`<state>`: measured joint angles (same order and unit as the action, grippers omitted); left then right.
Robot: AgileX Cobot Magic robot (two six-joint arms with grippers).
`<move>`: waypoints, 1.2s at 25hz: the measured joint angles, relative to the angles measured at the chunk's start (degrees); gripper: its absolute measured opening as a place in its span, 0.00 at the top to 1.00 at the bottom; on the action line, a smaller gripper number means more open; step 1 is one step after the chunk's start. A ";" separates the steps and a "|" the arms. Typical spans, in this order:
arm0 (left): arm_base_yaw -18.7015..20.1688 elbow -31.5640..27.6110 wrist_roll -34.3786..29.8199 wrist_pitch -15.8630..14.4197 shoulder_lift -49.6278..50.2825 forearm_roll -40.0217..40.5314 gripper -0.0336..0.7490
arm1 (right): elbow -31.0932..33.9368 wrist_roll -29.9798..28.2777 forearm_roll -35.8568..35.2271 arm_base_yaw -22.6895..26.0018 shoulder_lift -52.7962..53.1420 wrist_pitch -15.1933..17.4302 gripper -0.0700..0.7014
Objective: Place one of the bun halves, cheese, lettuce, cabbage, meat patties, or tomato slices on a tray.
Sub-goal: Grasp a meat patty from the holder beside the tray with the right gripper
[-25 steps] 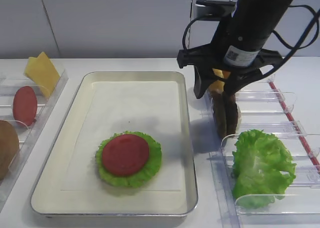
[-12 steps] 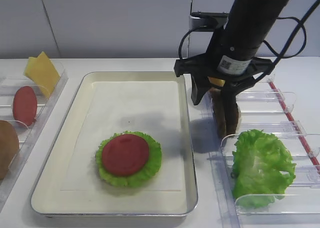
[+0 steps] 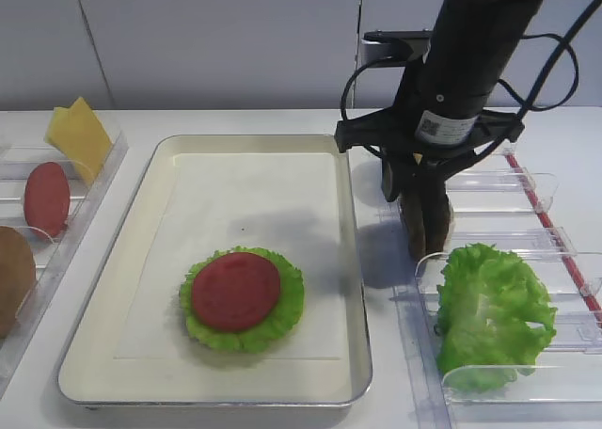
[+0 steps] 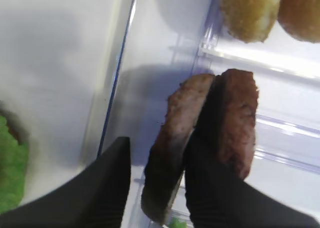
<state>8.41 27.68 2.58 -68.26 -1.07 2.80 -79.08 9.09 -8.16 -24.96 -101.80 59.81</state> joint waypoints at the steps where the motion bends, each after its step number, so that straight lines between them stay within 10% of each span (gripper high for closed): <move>1: 0.00 0.00 0.00 0.00 0.00 0.00 0.37 | 0.00 0.12 0.58 0.00 0.00 0.09 0.53; 23: 0.00 0.00 0.00 0.00 0.00 0.00 0.37 | -0.11 1.53 2.30 0.00 0.00 0.82 0.68; 30: 0.00 0.00 0.00 0.00 0.00 0.00 0.37 | -5.18 1.65 2.41 0.00 -0.25 7.77 0.69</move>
<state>8.41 27.68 2.58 -68.26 -1.07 2.80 -84.26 10.74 -5.75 -24.96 -102.05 67.57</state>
